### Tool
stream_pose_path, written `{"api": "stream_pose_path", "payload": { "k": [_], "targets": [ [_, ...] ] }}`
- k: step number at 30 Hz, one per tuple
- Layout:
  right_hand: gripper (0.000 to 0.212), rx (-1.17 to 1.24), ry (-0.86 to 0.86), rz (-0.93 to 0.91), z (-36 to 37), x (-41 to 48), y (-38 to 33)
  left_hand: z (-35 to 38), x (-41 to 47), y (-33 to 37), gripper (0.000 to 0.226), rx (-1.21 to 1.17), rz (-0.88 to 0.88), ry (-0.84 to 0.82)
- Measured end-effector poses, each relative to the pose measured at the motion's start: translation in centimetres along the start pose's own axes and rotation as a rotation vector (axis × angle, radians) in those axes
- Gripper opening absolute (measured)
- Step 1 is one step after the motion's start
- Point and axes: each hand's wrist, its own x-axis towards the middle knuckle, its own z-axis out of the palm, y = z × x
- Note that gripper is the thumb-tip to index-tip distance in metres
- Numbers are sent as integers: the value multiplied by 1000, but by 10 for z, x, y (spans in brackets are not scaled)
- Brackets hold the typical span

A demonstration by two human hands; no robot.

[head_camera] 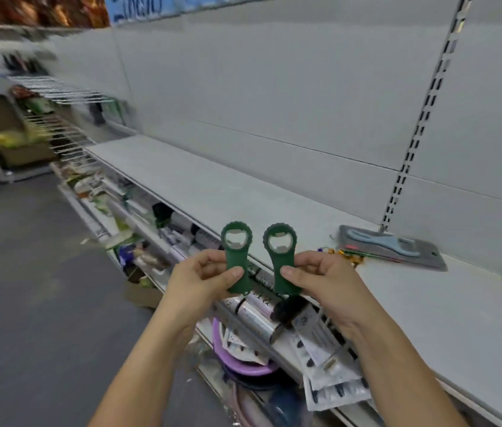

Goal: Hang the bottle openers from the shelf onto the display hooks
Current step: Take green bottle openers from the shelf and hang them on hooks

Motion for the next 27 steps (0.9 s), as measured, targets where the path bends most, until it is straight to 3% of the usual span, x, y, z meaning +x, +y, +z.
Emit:
{"api": "stream_pose_path", "payload": {
  "k": [11,17,27],
  "targets": [
    [21,-63,-325,-63,243,89,-8,-227,37,10,37,7,71,378],
    [22,-72,-477,-73,347,129,1,-318,52,12,18,-57,126,579],
    [23,-67,-537,-45,491,254,31,-443,156,-7,26,-64,119,752]
  ]
}}
